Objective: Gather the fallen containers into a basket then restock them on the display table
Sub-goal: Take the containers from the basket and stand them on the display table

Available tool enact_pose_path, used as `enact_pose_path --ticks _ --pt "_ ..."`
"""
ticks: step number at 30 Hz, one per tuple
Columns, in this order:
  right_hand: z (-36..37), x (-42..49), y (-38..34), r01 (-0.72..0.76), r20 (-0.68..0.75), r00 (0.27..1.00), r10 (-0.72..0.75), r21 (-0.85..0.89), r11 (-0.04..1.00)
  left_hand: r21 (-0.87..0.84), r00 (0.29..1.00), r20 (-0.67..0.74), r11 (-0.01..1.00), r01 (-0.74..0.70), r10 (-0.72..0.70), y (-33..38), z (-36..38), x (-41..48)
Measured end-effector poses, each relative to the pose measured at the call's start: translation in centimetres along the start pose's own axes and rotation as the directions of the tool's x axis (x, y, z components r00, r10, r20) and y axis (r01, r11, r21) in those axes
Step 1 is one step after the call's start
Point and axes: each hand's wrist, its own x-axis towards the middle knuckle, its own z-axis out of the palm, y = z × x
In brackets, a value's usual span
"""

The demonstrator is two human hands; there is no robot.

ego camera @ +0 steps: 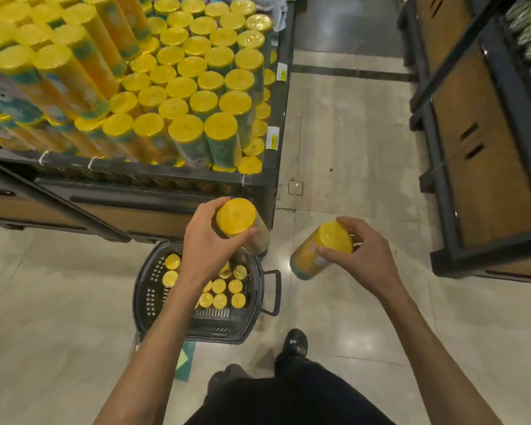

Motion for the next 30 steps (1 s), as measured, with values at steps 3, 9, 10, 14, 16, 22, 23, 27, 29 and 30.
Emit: enact_pose_path --ticks 3,9,10,14,16,22,23,27,29,30 --pt "-4.1 2.9 -0.2 0.031 -0.023 0.999 -0.030 0.037 0.999 -0.044 0.999 -0.031 0.999 -0.027 0.026 3.2 2.2 1.9" --pt "-10.5 8.8 -0.7 0.129 -0.105 0.987 -0.122 0.063 0.990 -0.107 0.998 -0.025 0.993 -0.054 0.052 8.8 5.8 6.1" --pt "-11.3 9.9 -0.7 0.134 -0.115 0.986 -0.124 0.083 0.988 -0.109 0.998 -0.023 0.992 -0.058 0.056 9.5 6.2 6.9" --pt "-13.6 14.5 -0.8 0.155 -0.137 0.981 -0.139 0.112 0.982 -0.110 0.996 -0.049 0.991 -0.078 0.073 12.2 7.5 10.7" --pt "-14.4 16.9 -1.2 0.174 -0.141 0.977 -0.158 0.107 0.979 -0.132 0.995 -0.069 0.988 -0.076 0.067 13.3 8.2 13.0" --pt "-16.8 26.5 -2.6 0.211 -0.137 0.971 -0.195 0.109 0.971 -0.118 0.992 -0.123 0.992 -0.047 0.032 14.9 10.7 21.4" --pt "-17.2 28.3 -3.1 0.218 -0.128 0.970 -0.205 0.101 0.971 -0.119 0.991 -0.129 0.992 -0.044 0.029 15.3 11.1 23.0" --pt "-18.8 35.2 -5.2 0.252 -0.063 0.967 -0.248 0.063 0.966 -0.126 0.984 -0.177 0.991 -0.051 0.028 16.7 12.0 28.9" --pt "-19.3 38.3 -6.2 0.251 -0.052 0.968 -0.247 0.092 0.964 -0.125 0.982 -0.185 0.991 -0.042 0.019 17.7 12.4 31.8" --pt "-19.5 39.8 -6.6 0.260 -0.046 0.966 -0.256 0.100 0.961 -0.118 0.982 -0.187 0.992 -0.040 0.017 18.0 12.6 33.2"
